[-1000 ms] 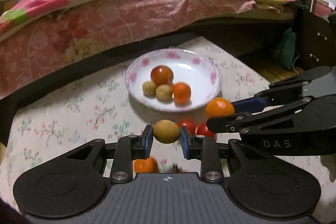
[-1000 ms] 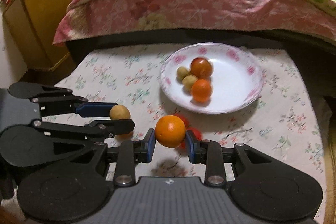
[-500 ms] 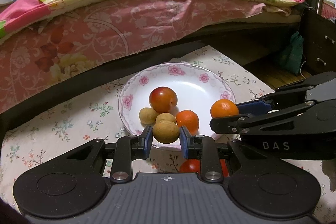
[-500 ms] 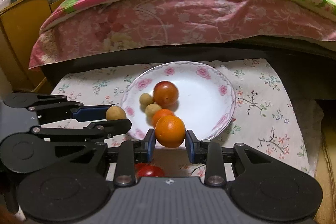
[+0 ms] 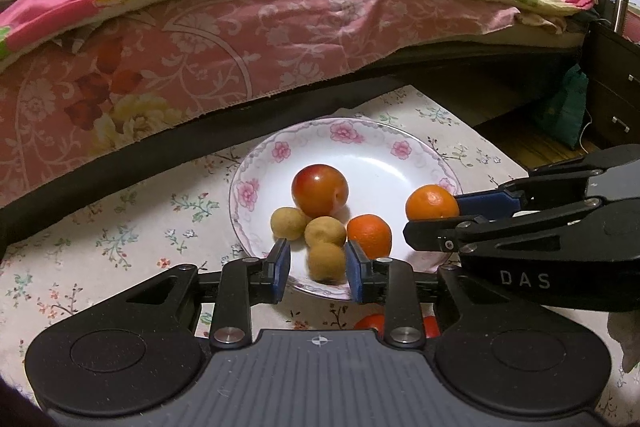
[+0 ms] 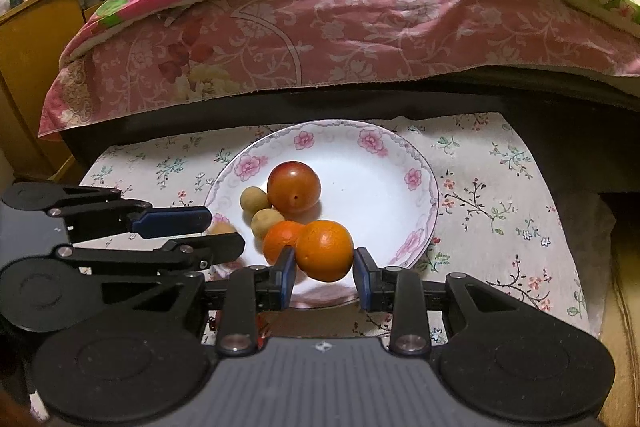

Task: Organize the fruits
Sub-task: 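Open left tool to drop the brown fruit while right tool releases the tangerine, then grasp a red cherry tomato with the right tool while left tool grasps a tangerine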

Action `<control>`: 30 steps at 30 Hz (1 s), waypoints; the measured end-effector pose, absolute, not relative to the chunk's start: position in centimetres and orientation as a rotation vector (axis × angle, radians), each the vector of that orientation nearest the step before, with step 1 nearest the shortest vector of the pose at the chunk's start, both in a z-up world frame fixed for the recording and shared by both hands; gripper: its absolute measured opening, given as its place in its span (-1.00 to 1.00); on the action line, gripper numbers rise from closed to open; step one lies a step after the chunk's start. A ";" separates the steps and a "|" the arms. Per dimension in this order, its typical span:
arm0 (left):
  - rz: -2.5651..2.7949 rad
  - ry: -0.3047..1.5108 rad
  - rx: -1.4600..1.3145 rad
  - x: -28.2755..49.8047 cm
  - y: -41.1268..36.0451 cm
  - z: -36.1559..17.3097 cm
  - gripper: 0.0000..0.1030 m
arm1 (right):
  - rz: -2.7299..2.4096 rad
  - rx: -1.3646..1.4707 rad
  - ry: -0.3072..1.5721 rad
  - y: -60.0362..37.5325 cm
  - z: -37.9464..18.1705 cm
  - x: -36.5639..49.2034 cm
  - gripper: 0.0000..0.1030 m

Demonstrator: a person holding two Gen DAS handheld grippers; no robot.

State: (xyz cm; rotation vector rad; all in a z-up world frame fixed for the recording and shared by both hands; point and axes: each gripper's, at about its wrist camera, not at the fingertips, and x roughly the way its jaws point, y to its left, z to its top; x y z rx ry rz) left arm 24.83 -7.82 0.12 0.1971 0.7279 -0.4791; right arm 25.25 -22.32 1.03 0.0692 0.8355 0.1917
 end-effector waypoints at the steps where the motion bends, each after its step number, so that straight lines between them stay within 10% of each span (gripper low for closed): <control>1: -0.479 0.728 0.196 24.8 -7.8 0.1 -0.22 | 0.193 0.068 0.836 -22.3 1.0 25.3 -0.39; 30: -0.456 0.715 0.191 22.7 -5.8 1.4 -0.17 | 0.216 0.047 0.822 -21.1 1.7 23.7 -0.38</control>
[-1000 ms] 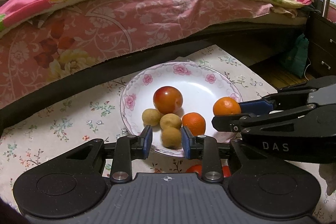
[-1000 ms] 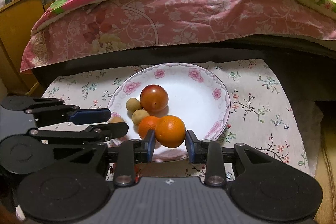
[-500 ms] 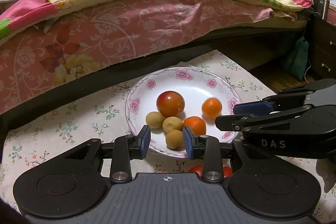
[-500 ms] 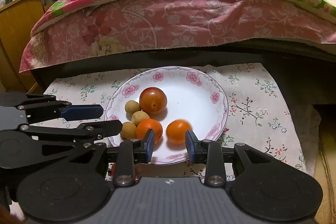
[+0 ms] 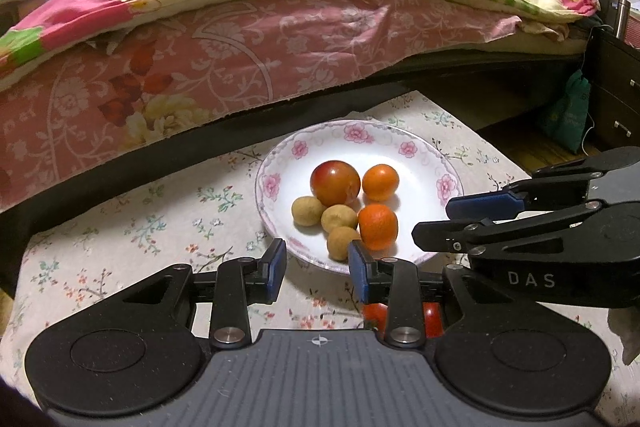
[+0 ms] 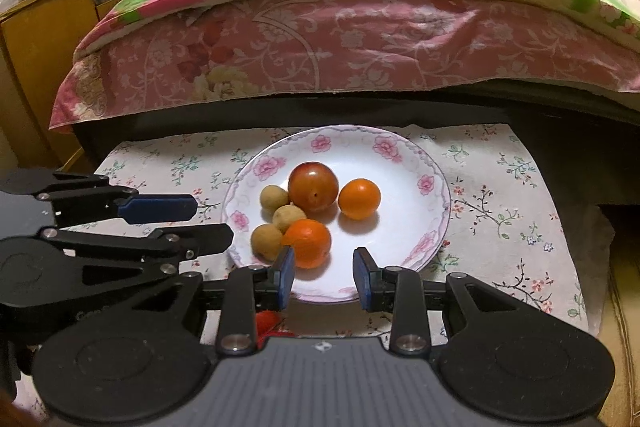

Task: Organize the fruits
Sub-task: 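Grasp a red cherry tomato with the right tool while left tool grasps a tangerine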

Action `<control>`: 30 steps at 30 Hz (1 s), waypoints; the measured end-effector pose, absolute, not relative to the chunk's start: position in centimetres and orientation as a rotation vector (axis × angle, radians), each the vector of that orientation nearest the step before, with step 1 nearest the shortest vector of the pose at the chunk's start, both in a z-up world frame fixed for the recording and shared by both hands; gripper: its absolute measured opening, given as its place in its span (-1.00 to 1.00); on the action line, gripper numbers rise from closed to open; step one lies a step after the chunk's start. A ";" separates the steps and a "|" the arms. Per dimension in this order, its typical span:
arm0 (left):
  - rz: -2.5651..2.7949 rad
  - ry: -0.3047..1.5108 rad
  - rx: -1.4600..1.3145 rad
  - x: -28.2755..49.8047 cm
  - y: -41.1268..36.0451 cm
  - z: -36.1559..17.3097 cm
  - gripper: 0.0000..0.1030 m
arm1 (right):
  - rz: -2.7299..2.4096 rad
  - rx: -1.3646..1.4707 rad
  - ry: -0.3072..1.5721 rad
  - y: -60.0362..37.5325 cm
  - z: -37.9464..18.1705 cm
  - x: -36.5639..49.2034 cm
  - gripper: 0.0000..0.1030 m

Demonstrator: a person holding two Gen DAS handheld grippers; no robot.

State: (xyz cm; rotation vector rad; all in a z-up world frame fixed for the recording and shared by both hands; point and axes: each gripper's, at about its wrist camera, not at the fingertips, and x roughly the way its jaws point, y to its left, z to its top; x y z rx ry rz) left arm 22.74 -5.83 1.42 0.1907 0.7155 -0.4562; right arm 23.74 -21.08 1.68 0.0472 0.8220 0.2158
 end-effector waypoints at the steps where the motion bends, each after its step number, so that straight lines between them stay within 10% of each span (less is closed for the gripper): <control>1: -0.455 0.716 0.191 22.5 -5.6 1.5 -0.17 | 0.220 0.046 0.822 -21.0 1.8 23.5 -0.38; 30: -0.412 0.805 0.200 16.9 0.9 0.4 -0.11 | 0.427 -0.003 0.942 -13.4 0.1 16.7 -0.38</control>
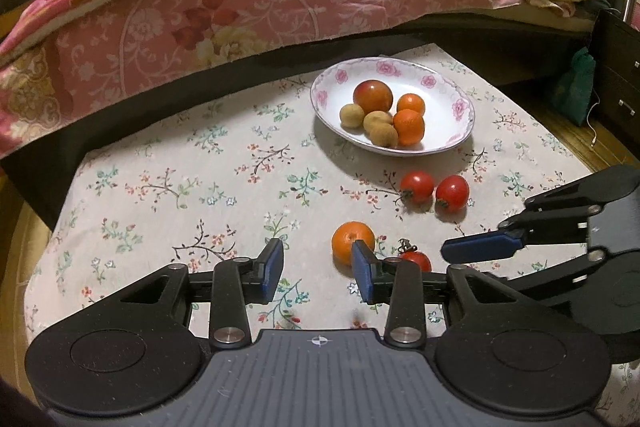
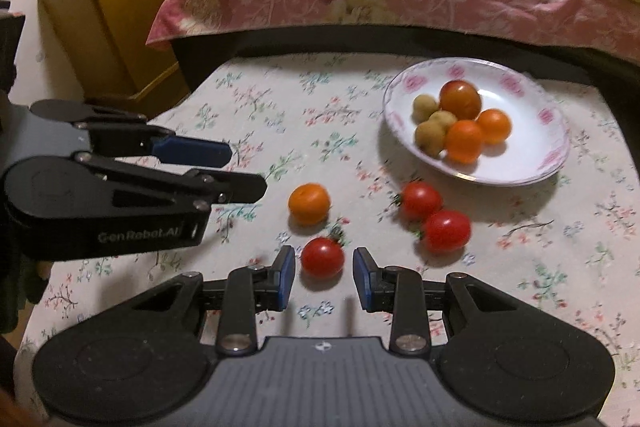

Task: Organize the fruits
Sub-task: 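Grasp a red cherry tomato with the right tool while left tool grasps a tangerine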

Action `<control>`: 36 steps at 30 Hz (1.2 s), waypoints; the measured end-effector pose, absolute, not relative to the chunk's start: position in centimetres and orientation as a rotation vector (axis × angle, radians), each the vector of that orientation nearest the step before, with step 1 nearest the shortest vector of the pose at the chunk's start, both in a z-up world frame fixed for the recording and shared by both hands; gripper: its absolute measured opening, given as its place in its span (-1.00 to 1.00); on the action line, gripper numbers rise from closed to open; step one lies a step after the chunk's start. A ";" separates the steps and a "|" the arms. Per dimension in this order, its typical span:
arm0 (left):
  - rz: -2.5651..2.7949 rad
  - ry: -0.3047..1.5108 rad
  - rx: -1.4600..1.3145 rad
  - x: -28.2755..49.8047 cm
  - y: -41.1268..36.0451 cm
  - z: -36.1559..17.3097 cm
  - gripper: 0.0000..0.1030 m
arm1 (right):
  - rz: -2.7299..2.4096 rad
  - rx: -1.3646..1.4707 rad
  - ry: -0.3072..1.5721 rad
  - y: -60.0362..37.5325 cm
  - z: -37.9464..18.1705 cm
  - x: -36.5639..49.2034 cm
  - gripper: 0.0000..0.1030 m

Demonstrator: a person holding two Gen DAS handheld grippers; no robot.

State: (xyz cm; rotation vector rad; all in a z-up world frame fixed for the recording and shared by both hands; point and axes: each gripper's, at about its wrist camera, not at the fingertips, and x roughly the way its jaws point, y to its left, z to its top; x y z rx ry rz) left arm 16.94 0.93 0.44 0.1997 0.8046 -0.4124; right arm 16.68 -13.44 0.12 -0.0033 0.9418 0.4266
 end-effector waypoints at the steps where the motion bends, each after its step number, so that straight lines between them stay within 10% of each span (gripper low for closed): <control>1: -0.414 0.807 0.200 17.0 0.9 0.3 -0.10 | 0.429 -0.004 0.946 -13.3 -0.2 16.8 -0.38; 36: -0.457 0.833 0.219 19.4 -2.5 -3.0 -0.10 | 0.343 -0.004 1.001 -17.1 0.5 14.6 -0.43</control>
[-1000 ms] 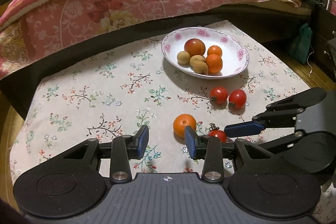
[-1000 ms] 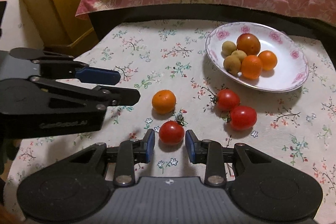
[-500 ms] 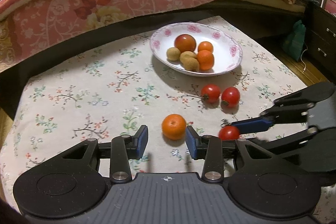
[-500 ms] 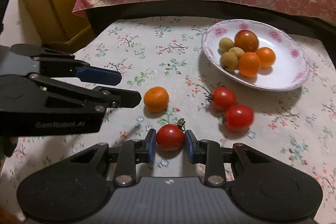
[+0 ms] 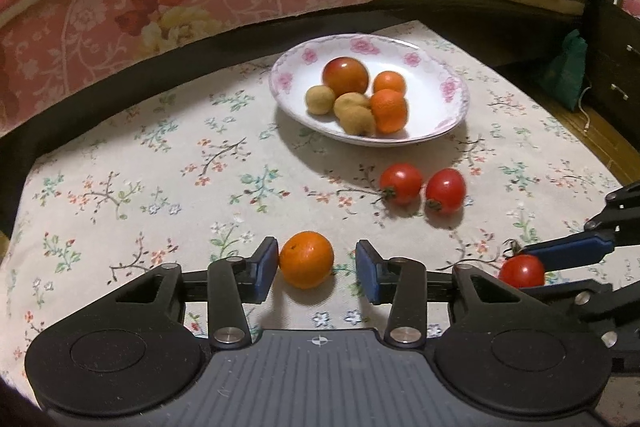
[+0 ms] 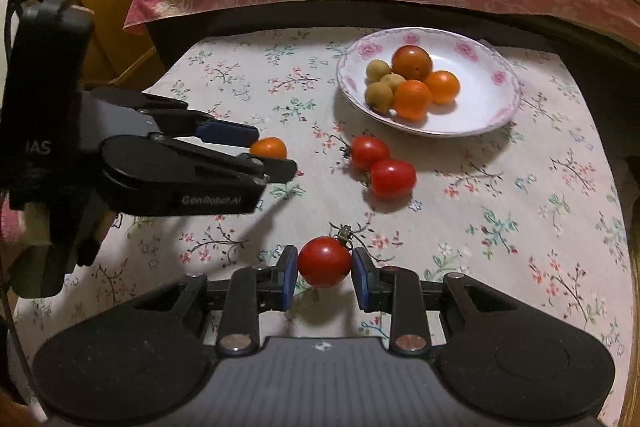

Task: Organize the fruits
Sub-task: 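Grasp a red cherry tomato with the right tool while left tool grasps a tangerine, then carry the tangerine and cherry tomato over the white plate with both tools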

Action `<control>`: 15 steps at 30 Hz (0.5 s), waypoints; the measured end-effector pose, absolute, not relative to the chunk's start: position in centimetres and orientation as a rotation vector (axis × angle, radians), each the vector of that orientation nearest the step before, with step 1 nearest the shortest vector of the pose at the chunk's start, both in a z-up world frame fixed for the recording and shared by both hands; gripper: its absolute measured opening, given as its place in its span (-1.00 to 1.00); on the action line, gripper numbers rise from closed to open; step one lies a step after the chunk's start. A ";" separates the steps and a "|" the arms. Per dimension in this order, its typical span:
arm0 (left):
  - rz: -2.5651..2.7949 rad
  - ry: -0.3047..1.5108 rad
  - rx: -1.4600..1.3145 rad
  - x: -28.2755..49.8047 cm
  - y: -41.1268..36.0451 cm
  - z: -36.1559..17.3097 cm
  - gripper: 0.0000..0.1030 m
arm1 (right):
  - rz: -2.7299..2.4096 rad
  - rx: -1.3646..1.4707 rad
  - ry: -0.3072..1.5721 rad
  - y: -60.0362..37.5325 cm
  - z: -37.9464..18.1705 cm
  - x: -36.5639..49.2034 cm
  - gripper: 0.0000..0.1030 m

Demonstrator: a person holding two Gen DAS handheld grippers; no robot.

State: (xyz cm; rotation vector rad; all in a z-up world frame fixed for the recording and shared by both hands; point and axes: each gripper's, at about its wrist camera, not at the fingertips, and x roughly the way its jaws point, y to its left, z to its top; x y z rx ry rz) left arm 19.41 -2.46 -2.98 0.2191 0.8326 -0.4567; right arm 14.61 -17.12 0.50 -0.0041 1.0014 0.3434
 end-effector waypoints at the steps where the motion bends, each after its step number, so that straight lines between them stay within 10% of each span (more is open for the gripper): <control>1: -0.458 0.846 0.212 19.6 -2.4 -3.2 -0.15 | 0.341 -0.001 1.003 -17.2 0.4 14.7 -0.43; 15: -0.468 0.851 0.229 18.6 -2.7 -3.2 -0.24 | 0.344 -0.022 1.005 -17.1 -0.4 15.6 -0.43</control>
